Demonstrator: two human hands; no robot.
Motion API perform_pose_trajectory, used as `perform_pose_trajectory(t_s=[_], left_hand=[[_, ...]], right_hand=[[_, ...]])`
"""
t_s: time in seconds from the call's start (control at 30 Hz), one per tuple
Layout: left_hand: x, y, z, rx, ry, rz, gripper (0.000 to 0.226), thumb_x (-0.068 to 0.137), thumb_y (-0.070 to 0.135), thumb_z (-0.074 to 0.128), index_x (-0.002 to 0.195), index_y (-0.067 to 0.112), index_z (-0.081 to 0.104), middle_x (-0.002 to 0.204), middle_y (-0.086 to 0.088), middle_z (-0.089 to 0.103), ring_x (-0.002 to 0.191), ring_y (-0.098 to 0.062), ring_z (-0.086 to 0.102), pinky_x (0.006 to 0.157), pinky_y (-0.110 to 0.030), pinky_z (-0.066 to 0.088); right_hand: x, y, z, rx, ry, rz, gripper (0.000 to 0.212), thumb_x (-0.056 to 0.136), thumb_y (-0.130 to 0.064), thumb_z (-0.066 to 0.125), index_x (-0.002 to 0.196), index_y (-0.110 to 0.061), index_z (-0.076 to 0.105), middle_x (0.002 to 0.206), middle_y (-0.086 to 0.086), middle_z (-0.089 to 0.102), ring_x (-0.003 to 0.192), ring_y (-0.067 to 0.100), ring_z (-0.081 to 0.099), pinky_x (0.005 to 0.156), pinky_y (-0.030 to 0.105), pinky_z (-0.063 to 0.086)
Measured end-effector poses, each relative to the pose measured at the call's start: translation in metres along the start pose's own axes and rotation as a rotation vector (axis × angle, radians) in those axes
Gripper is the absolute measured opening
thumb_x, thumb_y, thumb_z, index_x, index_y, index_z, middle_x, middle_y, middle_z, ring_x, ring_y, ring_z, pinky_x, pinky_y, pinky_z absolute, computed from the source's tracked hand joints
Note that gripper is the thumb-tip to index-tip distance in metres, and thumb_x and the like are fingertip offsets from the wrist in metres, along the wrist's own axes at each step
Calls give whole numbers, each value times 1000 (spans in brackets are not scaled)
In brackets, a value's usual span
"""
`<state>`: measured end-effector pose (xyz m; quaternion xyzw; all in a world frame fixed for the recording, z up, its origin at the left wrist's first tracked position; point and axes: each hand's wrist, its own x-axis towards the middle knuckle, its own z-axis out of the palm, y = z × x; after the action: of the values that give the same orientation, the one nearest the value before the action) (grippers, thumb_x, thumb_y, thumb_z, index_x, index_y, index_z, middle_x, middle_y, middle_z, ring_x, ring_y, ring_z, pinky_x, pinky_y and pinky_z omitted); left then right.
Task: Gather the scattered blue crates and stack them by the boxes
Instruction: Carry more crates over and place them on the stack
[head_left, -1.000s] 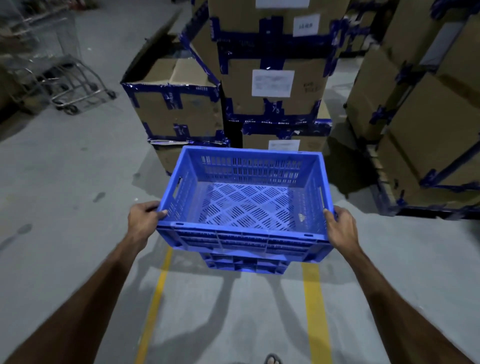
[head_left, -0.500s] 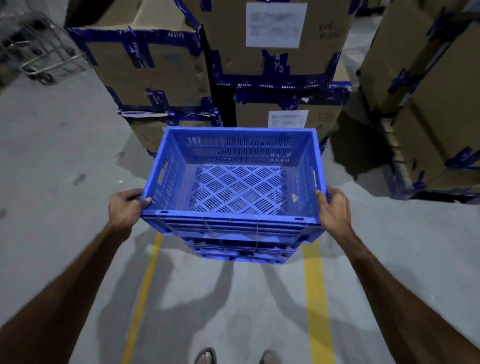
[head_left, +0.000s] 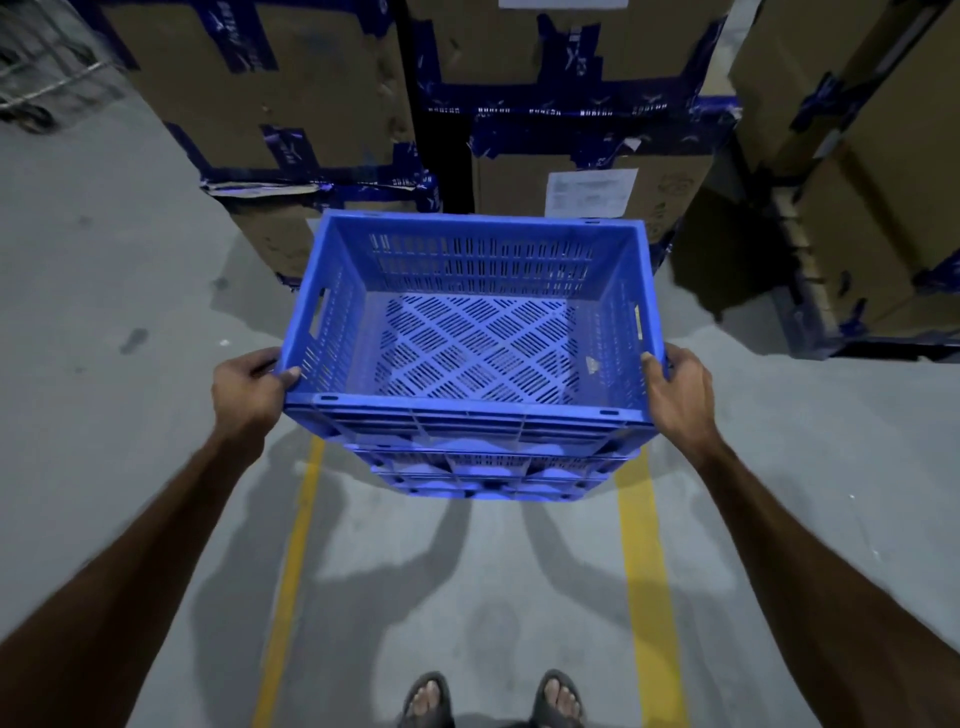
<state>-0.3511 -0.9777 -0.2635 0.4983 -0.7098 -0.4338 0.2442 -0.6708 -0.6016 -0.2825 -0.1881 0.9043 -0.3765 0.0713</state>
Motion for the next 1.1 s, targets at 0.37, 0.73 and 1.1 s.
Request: perform_pose_trajectory(t_s=[0.37,0.73,1.1], left_hand=[[-28,1,1,860,-163,586,50,95,52,53,115,14,79,138,-19,60,127,-38,54,106,-50,41],[-34,0,-10,837,-321,664,49,101,52,40,111,19,75,113,-1,78,107,-25,70,109,-48,36],[-31,-4,-11,791,-391,710,49,104,44,36,121,15,73,116,-8,76,108,-30,69,121,-43,23]], right_hand=[[-32,-5,-16,-455,-10,-165,54,101,-45,53,143,-11,48,125,19,51,114,41,50,93,53,46],[-68,-14,-15,-592,-162,-420,47,104,-57,36,115,-30,72,105,-6,68,104,20,65,103,52,29],[-72,-15,-18,-513,-86,-410,35,101,-42,39,106,-31,72,98,-4,70,97,22,68,92,43,38]])
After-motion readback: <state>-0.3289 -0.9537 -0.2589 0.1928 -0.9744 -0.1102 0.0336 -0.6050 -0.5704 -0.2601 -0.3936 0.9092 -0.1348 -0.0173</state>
